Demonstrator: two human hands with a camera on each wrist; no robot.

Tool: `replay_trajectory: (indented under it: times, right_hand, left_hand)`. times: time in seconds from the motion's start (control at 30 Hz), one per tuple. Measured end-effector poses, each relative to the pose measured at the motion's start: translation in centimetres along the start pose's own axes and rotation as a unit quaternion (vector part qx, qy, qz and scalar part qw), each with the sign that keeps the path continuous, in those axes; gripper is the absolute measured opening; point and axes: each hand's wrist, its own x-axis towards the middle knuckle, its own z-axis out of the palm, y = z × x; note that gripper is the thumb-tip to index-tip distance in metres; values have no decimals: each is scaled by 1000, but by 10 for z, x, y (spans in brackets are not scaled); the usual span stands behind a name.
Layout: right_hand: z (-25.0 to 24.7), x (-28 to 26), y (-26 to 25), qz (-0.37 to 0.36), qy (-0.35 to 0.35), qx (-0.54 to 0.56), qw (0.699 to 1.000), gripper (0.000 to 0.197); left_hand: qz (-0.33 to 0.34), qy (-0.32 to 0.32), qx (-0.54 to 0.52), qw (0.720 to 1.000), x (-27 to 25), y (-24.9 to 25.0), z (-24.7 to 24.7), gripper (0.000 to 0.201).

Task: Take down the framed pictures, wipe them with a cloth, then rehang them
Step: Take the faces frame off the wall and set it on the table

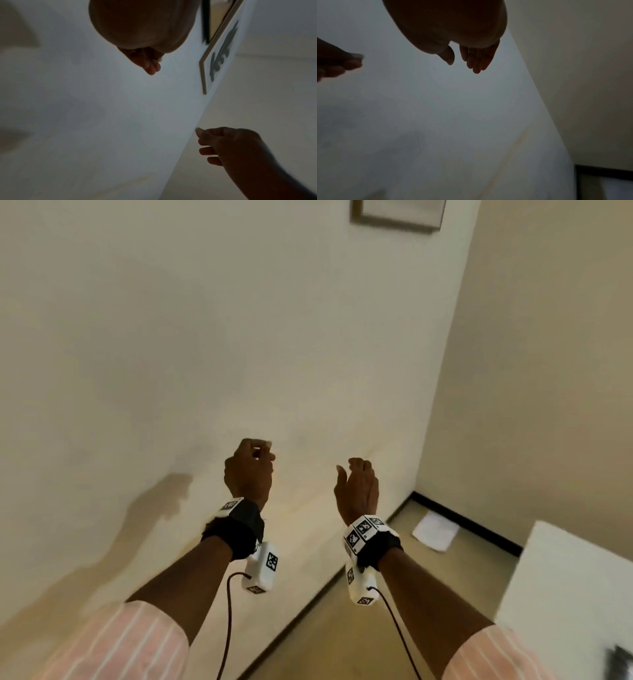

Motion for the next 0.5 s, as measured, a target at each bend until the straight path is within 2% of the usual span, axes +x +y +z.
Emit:
replay_trajectory:
  times: [0.13, 0.23, 0.37, 0.4, 0.5]
  right_hand:
    - [-29, 102, -72, -69, 84, 53, 993, 32]
    - [-63, 164, -116, -109, 139, 95, 980, 37]
    - [-106, 235, -166, -123, 148, 135, 972, 49]
    - [-119, 264, -184, -136, 150, 150, 968, 53]
    - [-135, 315, -212, -159, 142, 156, 965, 65]
  left_hand:
    - [133, 145, 12, 980, 87, 98, -29, 21]
    - [215, 271, 9, 938, 133, 156, -52, 31]
    - [280, 394, -14, 875, 179, 215, -81, 43]
    - [299, 435, -22, 849, 198, 237, -85, 46]
    - [301, 491, 5, 818, 234, 266, -101, 55]
